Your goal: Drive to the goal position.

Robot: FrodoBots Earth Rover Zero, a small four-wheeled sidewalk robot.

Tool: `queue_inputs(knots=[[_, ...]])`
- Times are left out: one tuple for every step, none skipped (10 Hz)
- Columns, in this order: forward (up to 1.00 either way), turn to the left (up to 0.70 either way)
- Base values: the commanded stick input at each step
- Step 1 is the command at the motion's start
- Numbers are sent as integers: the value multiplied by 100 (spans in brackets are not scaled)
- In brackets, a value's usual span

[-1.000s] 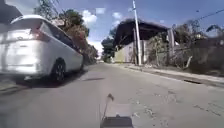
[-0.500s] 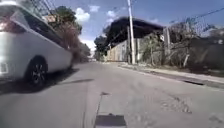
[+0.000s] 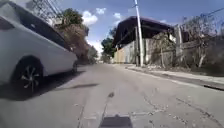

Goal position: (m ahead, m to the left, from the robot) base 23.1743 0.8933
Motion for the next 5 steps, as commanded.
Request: queue_inputs(knots=[[100,0],[100,0],[100,0],[100,0],[100,0]])
